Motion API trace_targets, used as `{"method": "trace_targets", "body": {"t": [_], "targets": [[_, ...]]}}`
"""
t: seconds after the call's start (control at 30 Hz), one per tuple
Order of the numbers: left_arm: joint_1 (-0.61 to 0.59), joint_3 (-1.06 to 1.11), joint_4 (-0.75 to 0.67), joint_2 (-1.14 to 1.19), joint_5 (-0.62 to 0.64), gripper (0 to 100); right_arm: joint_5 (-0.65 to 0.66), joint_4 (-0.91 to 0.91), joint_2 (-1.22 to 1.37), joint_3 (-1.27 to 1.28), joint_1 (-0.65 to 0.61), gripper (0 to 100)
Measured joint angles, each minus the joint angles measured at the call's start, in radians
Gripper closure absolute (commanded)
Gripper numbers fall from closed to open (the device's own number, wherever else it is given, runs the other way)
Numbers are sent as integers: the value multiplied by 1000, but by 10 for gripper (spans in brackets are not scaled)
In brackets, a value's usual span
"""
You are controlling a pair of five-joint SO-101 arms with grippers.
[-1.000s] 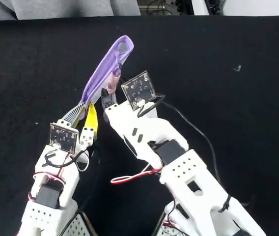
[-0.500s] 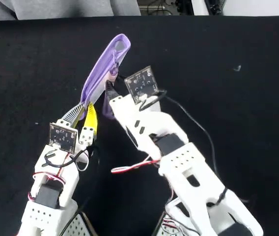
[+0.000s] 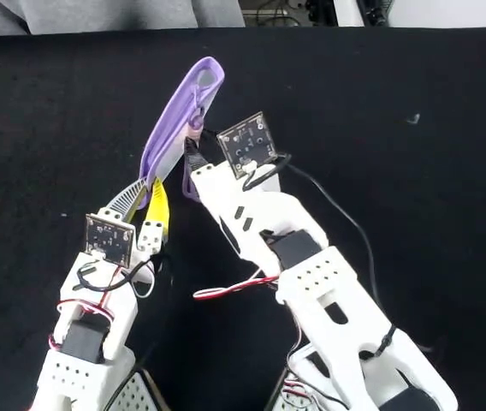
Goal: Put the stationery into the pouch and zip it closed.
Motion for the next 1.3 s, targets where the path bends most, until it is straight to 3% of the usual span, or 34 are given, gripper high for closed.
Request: {"method": "trace_targets", "body": {"t": [0.2, 0.4, 0.53, 0.93, 1.3], "targets": [[0, 0, 0, 0, 0, 971, 0, -83, 21, 2, 0, 841], [-3, 0, -2, 0, 0, 971, 0, -120, 57, 2, 0, 990], [-5, 0, -2, 0, 0, 971, 2, -117, 57, 2, 2, 988], [3, 0, 3, 0, 0, 971, 106, 229, -207, -107, 48, 987], [3, 0, 6, 2, 0, 971, 124, 258, -87, -371, 259, 987]]}}
